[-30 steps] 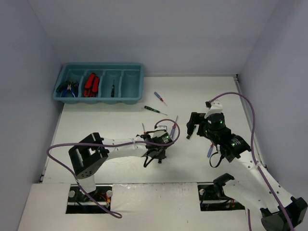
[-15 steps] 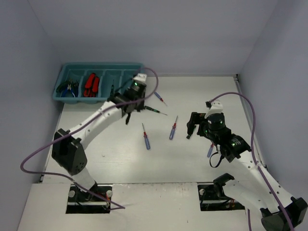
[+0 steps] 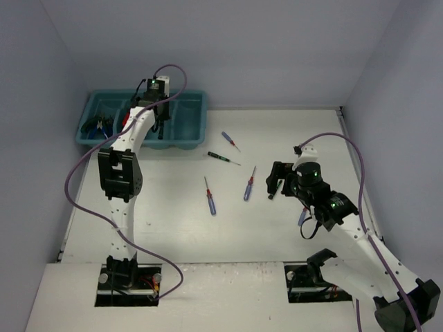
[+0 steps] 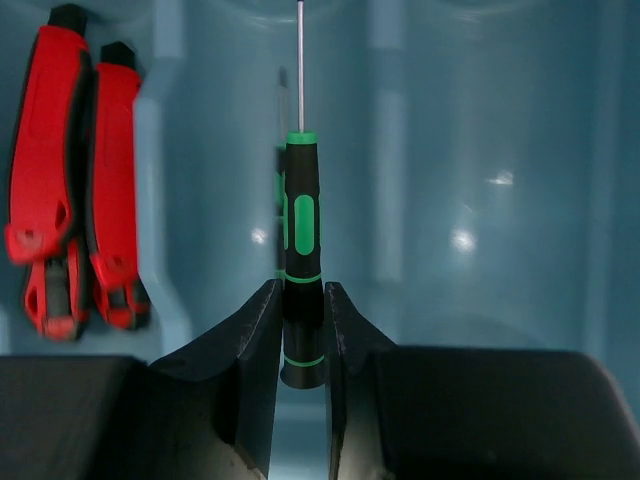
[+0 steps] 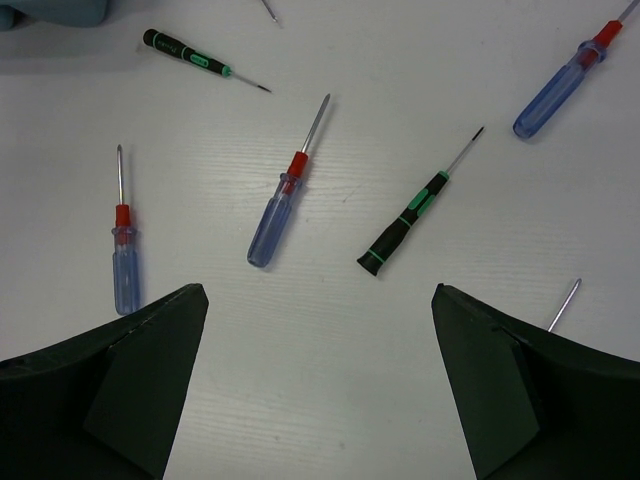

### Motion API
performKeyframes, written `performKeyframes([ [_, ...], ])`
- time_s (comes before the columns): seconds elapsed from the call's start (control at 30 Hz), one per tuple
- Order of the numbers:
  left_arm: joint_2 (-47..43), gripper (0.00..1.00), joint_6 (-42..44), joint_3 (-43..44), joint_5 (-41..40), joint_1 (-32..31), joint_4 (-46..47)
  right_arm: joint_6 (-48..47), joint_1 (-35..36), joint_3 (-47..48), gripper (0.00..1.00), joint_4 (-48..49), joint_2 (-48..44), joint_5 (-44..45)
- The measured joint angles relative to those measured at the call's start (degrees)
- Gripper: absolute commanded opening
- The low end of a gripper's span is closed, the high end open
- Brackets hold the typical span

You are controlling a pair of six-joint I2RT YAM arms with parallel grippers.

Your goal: Sort the tools into containers

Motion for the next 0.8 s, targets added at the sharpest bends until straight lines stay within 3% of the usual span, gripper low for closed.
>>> performKeyframes([
  [0.23, 8.3, 0.48, 0.8, 6.9, 3.3, 2.3, 0.0, 1.3, 0.0, 0.0, 0.93, 0.0, 1.6, -1.0],
  [0.4, 8.1, 0.54, 0.9, 5.3, 5.1, 2.3, 1.7, 2.3, 0.0, 0.0, 0.93, 0.0, 3.1, -1.2],
  [0.63, -4.9, 0.54, -0.3, -11.4, 6.6, 0.8, 4.0, 3.5, -0.3, 0.0, 0.88, 0.0, 4.5, 0.3],
  [0.8, -20.5, 0.54, -3.4, -27.6, 6.9, -5.8, 7.8, 5.8, -1.1, -0.5, 0.78, 0.1, 5.4, 0.9],
])
